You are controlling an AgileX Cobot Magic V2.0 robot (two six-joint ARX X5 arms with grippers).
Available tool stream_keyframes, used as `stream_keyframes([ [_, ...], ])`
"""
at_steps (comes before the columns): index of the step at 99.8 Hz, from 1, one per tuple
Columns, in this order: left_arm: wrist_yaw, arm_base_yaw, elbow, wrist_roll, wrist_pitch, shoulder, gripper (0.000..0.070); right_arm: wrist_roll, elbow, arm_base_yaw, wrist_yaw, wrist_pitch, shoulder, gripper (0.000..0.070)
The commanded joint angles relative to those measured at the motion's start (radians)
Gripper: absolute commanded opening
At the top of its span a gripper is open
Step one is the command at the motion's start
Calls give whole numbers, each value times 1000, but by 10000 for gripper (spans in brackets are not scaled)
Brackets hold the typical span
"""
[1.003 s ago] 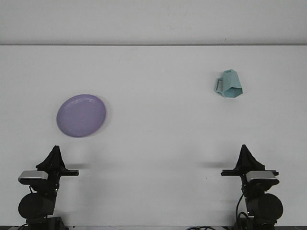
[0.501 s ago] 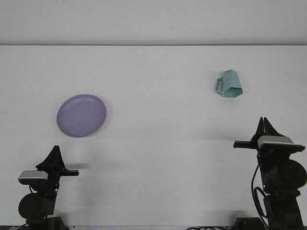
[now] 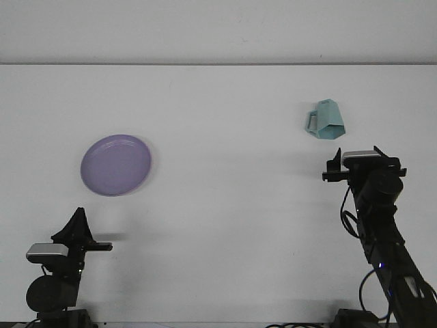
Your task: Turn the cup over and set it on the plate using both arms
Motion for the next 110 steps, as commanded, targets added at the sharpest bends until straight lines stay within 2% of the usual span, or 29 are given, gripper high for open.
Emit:
stream_keyframes([
  [1,5,0,-17,-2,15,-1,13,-28,6,-18,-31,88,80,566],
  [19,5,0,-17,-2,15,-1,13,-70,8,-60,-97,365,300,566],
  [29,5,0,-17,-2,15,-1,13,-82,31,-82,-101,474,418,566],
  [49,5,0,-17,-3,15,-1,13,-84,159,-112,-122,477,600,565],
  [65,5,0,-17,-3,16,-1,13,-124,266,-126,-148,471,706,564],
  [110,5,0,-17,-2,16,-1,13,-168,523,-143,-282,424,929,563],
])
